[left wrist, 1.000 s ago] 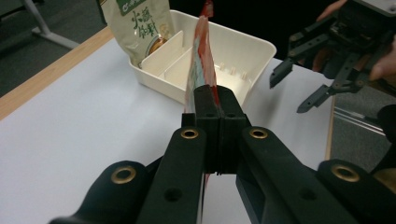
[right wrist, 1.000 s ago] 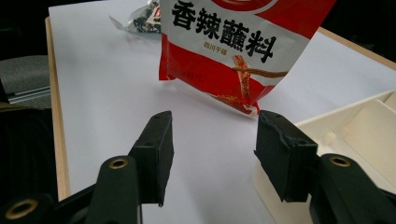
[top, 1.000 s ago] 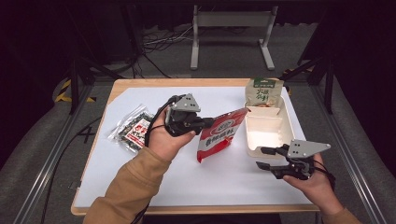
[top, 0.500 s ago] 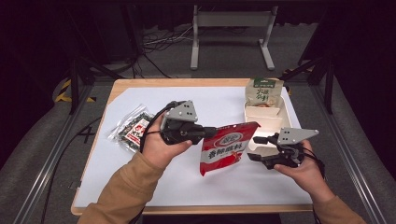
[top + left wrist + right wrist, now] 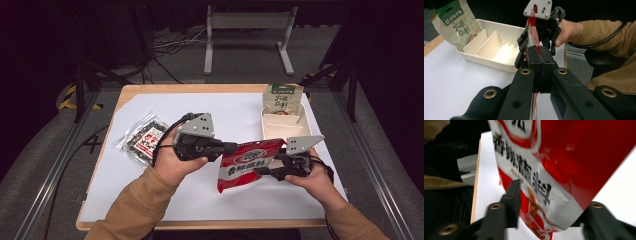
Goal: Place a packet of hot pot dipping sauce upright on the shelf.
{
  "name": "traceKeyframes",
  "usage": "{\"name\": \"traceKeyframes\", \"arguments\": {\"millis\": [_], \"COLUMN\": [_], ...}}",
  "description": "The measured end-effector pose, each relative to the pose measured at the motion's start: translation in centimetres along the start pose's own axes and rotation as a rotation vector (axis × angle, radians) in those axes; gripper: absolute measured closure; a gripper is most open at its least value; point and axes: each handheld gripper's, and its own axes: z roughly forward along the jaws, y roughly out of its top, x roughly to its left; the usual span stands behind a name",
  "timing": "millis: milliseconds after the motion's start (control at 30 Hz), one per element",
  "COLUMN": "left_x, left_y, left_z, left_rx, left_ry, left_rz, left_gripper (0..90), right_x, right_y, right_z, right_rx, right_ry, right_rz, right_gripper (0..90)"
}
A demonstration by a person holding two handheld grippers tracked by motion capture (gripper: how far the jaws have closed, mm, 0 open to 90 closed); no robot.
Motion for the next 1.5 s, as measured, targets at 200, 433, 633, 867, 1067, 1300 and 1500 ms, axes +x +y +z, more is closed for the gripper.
{"name": "traceKeyframes", "arguments": {"millis": [200, 433, 633, 867, 1067, 1300, 1500], "left_x": [0.4, 0.2, 0.5, 0.8, 0.9, 1.3, 1.6], "left_y": [-0.8, -1.2, -1.5, -1.5, -1.8, -2.6, -3.4], "left_z": [-0.3, -0.6, -0.8, -0.9, -0.9, -1.7, -2.0], "left_rx": [-0.019, -0.035, -0.059, -0.075, -0.095, -0.122, -0.117], "left_ry": [0.005, 0.022, 0.032, 0.047, 0.048, 0.062, 0.099], "left_rz": [-0.026, -0.020, -0.036, -0.058, -0.093, -0.126, -0.124], "left_gripper": [89.9, 89.7, 89.3, 78.7, 53.0, 46.8, 43.0], "right_x": [0.2, 0.4, 0.5, 0.7, 0.7, 0.5, 0.0], "right_y": [-0.1, 0.2, 0.7, 0.9, 1.5, 2.5, 3.5], "right_z": [0.0, -0.1, -0.4, -0.8, -1.9, -3.5, -4.9], "right_rx": [0.042, 0.058, 0.064, 0.069, 0.069, 0.069, 0.063], "right_ry": [0.015, 0.040, 0.041, 0.060, 0.045, 0.027, 0.005], "right_rz": [-0.022, -0.066, -0.066, -0.039, -0.028, -0.021, -0.010], "right_gripper": [77.7, 86.6, 87.6, 88.0, 88.2, 88.2, 88.2]}}
